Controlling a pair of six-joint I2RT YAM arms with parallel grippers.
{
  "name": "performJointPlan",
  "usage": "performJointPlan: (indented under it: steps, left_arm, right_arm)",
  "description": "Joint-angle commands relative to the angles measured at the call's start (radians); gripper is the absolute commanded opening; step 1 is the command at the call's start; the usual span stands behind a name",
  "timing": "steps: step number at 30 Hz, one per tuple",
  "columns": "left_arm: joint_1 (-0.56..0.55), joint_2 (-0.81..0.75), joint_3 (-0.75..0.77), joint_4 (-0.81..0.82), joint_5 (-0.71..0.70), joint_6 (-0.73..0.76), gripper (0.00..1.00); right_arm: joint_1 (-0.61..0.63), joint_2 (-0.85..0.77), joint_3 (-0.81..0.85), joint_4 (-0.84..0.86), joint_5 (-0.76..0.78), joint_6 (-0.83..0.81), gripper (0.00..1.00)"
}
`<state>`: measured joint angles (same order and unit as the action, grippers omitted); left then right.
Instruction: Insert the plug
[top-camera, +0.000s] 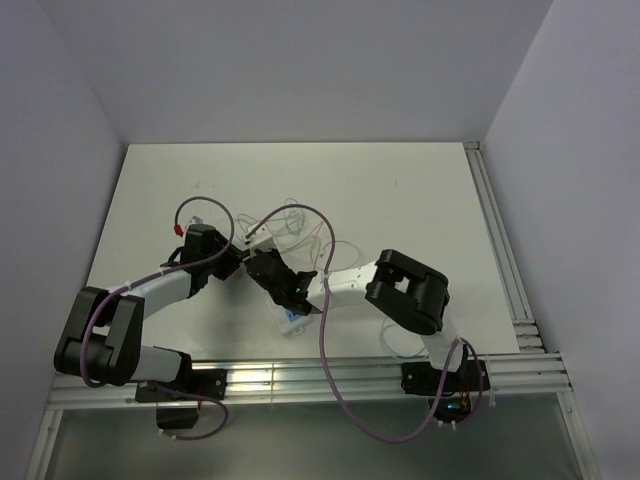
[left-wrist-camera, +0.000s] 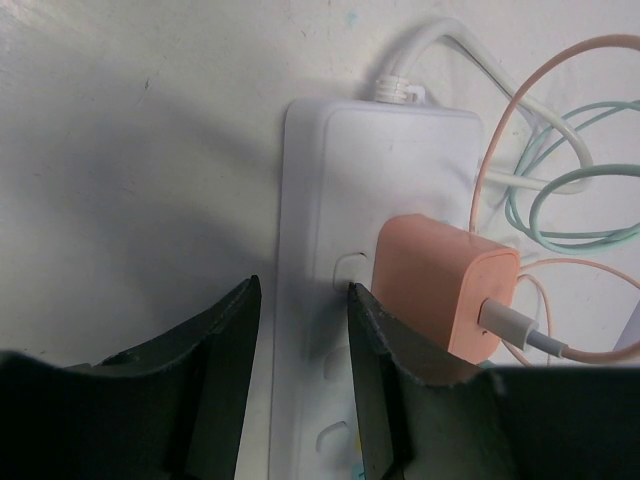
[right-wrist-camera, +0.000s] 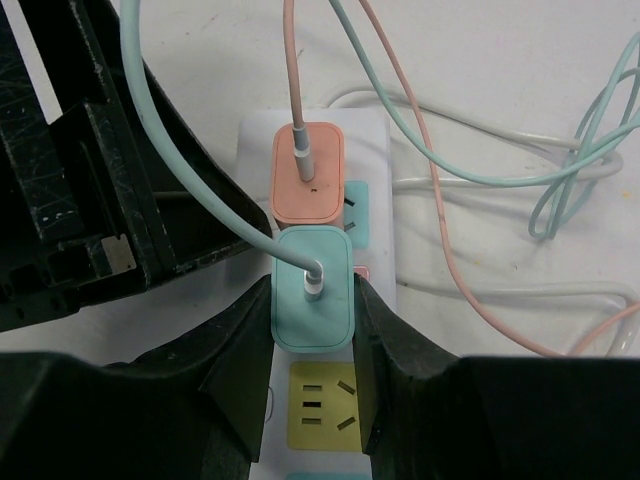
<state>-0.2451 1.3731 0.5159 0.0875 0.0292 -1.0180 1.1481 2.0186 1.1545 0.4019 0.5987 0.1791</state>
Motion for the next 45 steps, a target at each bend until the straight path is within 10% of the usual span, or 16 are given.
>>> performJointPlan:
  steps: [1, 29, 40, 45]
  left_arm:
    - [0.003, -0.002, -0.008, 0.02, -0.002, 0.001, 0.46]
    - [0.003, -0.011, -0.05, 0.055, 0.012, -0.005, 0.44]
    - [0.003, -0.043, -0.05, 0.037, 0.003, -0.008, 0.47]
    - [0.003, -0.081, -0.053, 0.017, -0.008, -0.014, 0.53]
  right_arm:
    - [-0.031, 0.134, -0.087, -0.29, -0.086, 0.036, 0.0]
    - [0.033, 0.336, -0.044, -0.459, -0.059, 0.126, 0.0]
    - [-0.028, 0.115, -0.148, -0.334, -0.086, 0.169, 0.0]
    - [-0.039, 0.054, -0.118, -0.342, -0.092, 0.14, 0.41]
